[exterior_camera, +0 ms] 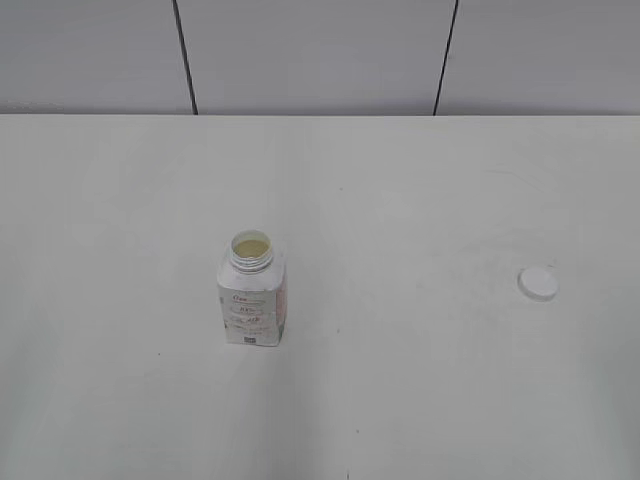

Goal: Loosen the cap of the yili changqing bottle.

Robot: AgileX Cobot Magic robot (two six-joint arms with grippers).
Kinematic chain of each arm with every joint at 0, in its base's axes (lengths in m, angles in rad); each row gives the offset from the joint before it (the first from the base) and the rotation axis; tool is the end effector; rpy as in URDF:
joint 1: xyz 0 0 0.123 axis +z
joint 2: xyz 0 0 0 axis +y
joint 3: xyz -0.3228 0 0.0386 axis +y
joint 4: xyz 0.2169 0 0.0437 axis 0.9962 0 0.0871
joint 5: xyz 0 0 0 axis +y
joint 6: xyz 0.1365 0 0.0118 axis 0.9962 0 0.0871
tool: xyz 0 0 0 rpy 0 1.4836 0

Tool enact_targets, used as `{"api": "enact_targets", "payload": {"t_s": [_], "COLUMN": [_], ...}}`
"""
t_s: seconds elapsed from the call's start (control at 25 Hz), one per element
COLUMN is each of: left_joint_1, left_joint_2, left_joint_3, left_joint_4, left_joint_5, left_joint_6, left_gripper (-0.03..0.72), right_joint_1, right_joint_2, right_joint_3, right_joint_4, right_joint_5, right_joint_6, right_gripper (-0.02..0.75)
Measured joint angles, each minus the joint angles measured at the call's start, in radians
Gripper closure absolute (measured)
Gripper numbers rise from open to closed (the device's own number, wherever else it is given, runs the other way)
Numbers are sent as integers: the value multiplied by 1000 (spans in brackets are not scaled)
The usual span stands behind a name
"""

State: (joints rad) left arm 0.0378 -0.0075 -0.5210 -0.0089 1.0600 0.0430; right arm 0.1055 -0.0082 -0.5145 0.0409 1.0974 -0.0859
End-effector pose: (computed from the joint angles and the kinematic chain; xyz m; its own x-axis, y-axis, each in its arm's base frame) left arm -0.0341 -0.0024 0.2473 -0.4304 0.0224 -0.9024 -0.0142 0.9994 0.0316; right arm -0.0364 0.0012 0.2409 -0.4552 -0.1157 -0.8828 -0.1682 0.9848 -0.0424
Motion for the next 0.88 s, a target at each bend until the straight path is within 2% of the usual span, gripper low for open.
{"api": "enact_targets", "payload": {"t_s": [0.88], "left_joint_1": [-35], "left_joint_2": [0], "left_joint_3": [2], "left_joint_4": [1], "left_joint_5": [0], "left_joint_6": [2], "left_gripper": [186], "right_joint_1": [0], "right_joint_2": [0], "right_joint_3": [0], "right_joint_4": [-8], "right_joint_5": [-1], "right_joint_6": [4], "right_gripper": [150]}}
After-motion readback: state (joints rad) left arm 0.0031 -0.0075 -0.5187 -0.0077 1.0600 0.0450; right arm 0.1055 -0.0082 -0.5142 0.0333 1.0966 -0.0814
